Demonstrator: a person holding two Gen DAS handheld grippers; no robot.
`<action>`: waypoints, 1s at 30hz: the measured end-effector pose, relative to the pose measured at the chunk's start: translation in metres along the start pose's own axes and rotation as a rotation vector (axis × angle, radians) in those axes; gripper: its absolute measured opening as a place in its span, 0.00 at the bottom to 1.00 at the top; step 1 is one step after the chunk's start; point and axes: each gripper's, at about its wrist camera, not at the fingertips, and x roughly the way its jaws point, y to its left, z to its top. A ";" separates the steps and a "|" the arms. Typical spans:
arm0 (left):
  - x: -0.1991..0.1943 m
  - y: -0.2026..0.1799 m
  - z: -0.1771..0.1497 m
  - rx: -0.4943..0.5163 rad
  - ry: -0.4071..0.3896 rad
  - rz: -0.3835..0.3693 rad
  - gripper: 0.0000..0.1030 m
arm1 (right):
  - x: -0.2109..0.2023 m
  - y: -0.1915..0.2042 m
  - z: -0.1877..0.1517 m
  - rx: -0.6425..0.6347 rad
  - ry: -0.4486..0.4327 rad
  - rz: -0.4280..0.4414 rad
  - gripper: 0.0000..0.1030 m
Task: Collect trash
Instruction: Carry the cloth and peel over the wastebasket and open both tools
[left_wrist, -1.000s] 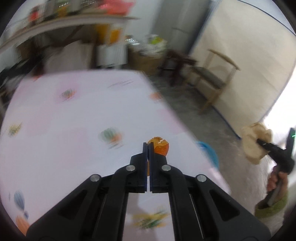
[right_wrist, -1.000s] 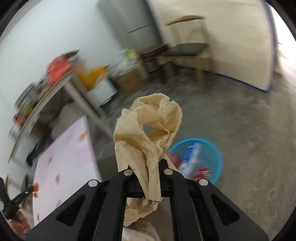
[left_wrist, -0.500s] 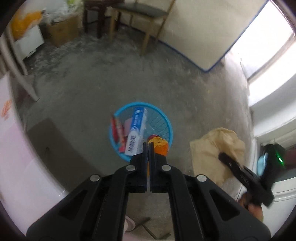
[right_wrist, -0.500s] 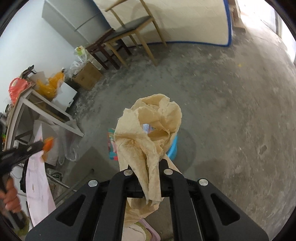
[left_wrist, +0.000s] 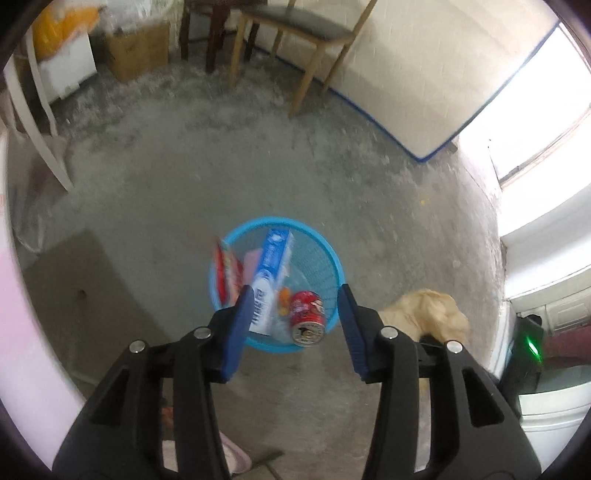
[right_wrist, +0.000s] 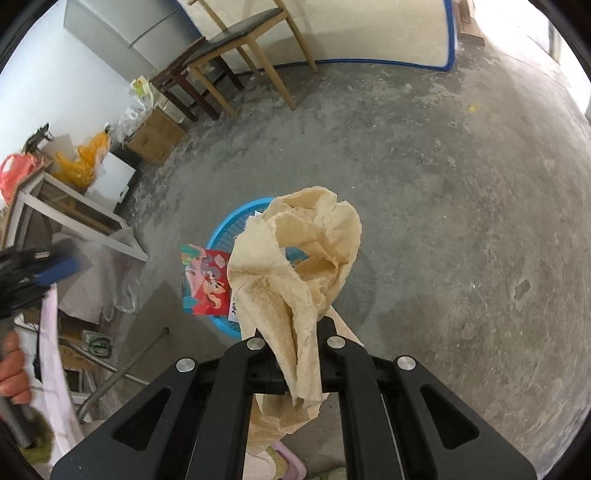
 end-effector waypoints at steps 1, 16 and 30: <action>-0.012 0.001 -0.002 0.013 -0.014 0.005 0.46 | 0.008 0.007 0.006 -0.029 0.002 -0.007 0.04; -0.144 0.054 -0.108 0.005 -0.211 0.256 0.62 | 0.165 0.070 0.054 -0.257 0.142 -0.201 0.54; -0.181 0.091 -0.153 -0.081 -0.328 0.206 0.71 | 0.162 0.082 0.044 -0.183 0.114 -0.138 0.24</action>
